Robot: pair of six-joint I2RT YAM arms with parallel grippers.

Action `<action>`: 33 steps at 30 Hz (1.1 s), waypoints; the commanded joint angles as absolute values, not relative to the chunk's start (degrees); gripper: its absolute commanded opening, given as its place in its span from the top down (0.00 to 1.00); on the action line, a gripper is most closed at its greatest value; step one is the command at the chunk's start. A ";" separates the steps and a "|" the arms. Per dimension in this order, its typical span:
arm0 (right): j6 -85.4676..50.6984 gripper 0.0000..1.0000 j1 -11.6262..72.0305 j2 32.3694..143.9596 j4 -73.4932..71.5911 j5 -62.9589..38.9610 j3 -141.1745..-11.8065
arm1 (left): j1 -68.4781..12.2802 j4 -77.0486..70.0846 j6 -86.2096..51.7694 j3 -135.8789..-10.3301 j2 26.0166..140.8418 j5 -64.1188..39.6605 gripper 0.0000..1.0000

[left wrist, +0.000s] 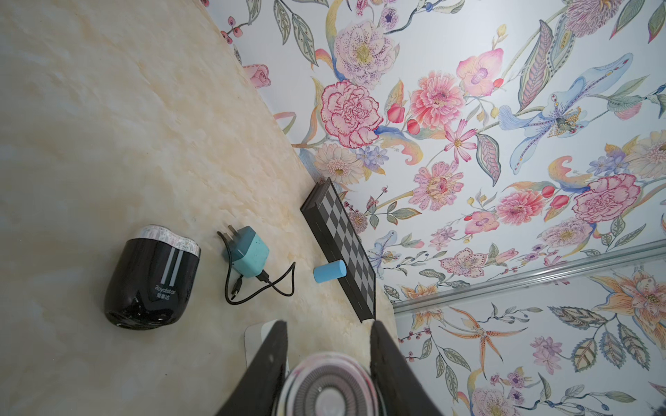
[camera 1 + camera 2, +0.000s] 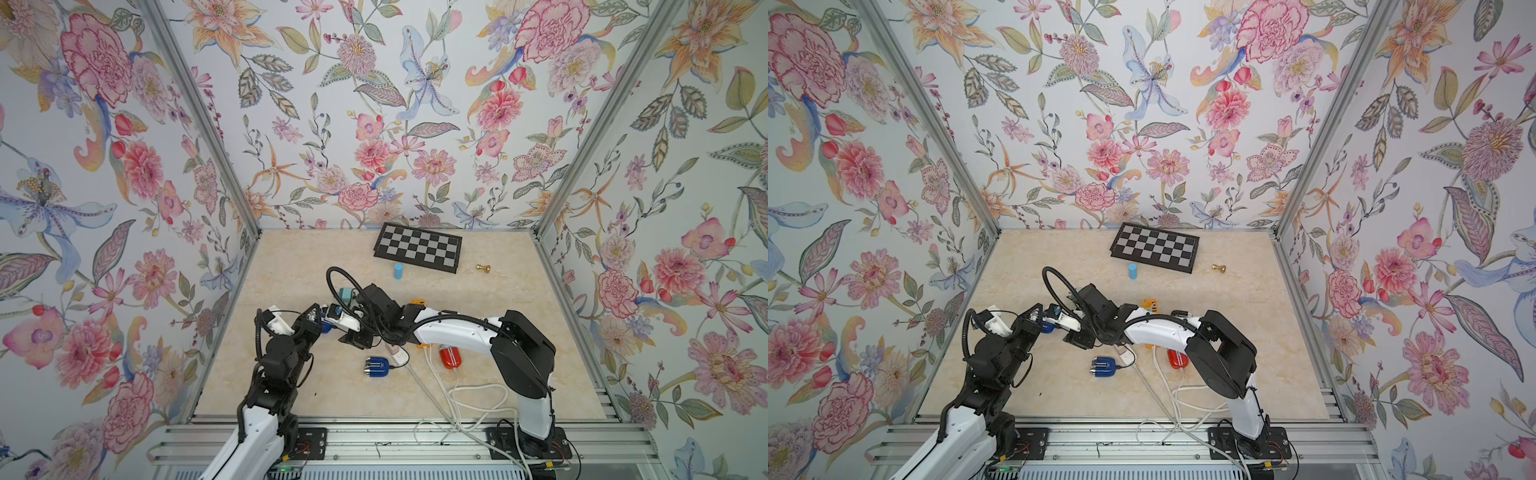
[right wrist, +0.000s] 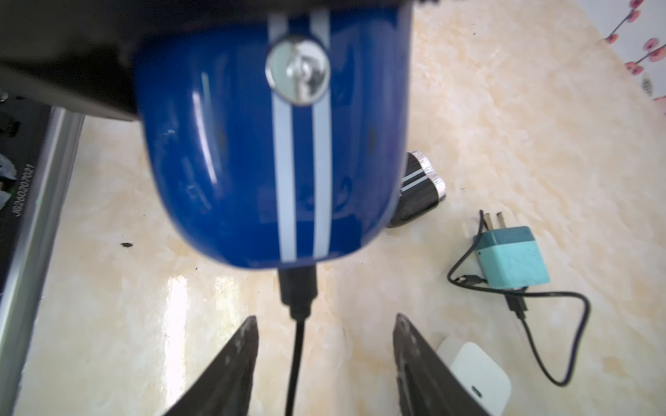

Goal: Unplug the electric shaver
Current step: Remove the charging cable from the electric shaver.

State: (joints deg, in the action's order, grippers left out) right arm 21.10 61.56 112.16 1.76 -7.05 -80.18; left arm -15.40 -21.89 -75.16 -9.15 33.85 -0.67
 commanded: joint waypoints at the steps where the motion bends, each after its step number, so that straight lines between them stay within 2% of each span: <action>1: 24.34 0.41 64.83 109.40 -7.10 6.92 -77.22 | -15.75 -20.72 -79.09 -11.59 32.73 1.58 0.93; 10: 31.64 0.51 68.60 108.97 -25.95 18.56 -70.33 | -15.82 -4.59 -85.10 -18.43 31.91 6.74 0.95; 13: 31.64 0.52 68.57 110.00 -26.97 20.02 -71.74 | -15.92 -1.78 -88.15 -19.50 32.76 6.86 0.95; 19: 31.20 0.61 68.51 110.30 -26.83 15.57 -72.69 | -16.46 2.26 -89.91 -21.51 33.75 8.64 0.96; 22: 31.05 0.62 68.26 110.13 -25.22 10.76 -72.41 | -16.52 1.31 -89.64 -21.45 34.01 8.78 0.96; 27: 30.15 0.65 67.50 110.35 -24.88 9.12 -72.07 | -16.49 -0.13 -88.42 -21.36 35.14 7.66 0.97; 33: 31.63 0.78 67.30 111.88 -22.51 8.44 -74.39 | -16.50 -1.27 -88.94 -21.00 35.33 7.60 0.97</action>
